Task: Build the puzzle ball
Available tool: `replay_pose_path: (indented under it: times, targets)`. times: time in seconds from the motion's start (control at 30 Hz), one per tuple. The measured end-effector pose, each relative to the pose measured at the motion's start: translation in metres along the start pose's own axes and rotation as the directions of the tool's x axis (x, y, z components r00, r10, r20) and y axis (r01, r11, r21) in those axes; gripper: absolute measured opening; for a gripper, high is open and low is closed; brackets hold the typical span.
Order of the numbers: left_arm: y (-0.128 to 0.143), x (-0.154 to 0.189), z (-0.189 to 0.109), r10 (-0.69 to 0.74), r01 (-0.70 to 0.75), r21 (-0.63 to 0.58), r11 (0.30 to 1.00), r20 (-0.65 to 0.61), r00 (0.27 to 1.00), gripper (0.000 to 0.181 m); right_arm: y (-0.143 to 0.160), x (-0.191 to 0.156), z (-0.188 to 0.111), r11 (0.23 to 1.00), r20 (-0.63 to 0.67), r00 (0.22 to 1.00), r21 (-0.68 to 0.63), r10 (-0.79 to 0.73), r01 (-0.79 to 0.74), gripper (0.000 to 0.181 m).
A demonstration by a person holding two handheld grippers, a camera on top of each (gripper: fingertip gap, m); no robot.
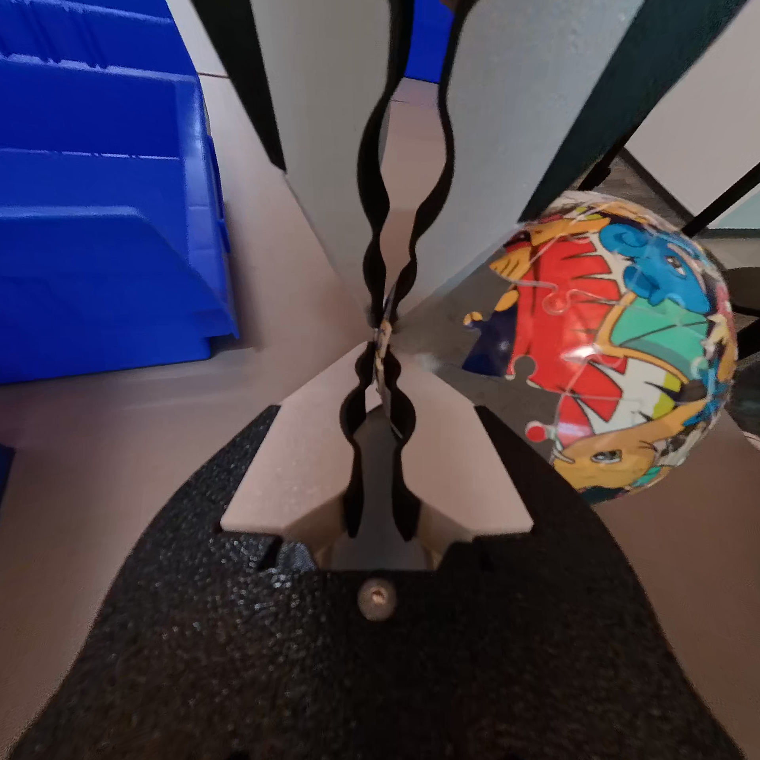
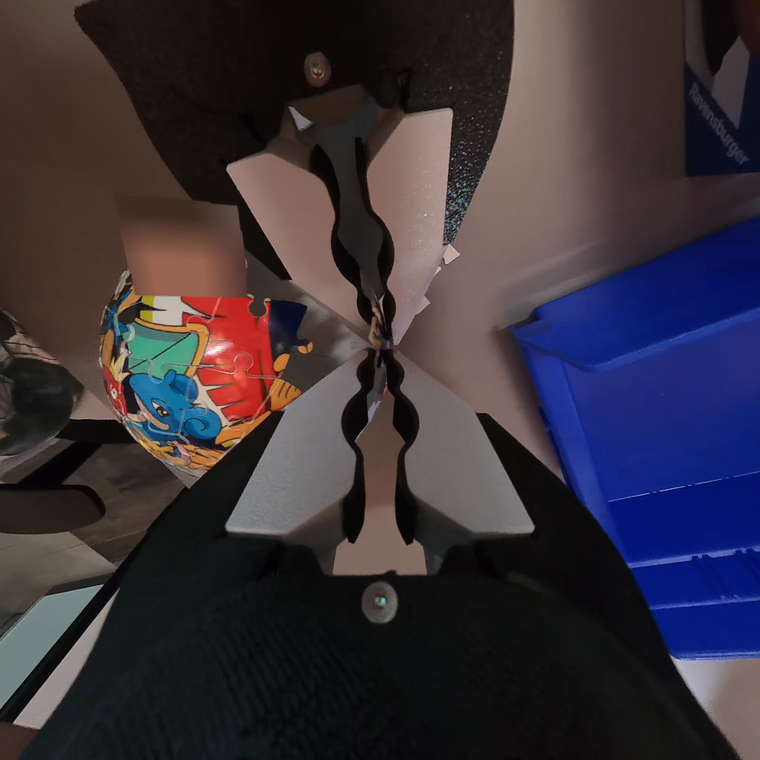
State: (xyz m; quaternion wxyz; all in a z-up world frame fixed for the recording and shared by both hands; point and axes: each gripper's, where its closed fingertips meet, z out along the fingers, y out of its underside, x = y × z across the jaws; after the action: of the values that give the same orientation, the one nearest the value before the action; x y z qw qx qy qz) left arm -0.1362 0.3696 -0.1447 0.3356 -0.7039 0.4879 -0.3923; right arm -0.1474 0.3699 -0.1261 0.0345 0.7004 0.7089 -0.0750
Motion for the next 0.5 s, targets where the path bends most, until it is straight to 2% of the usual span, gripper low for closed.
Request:
replay_pose_path:
  times: [0.5]
  targets:
    - [-0.0031,-0.0043,0.0000,0.043,-0.044,0.021,0.999,0.036,0.998,0.001,-0.0018,0.0032,-0.0015,0.998,-0.097,0.993,-0.019,-0.066,0.064,0.001]
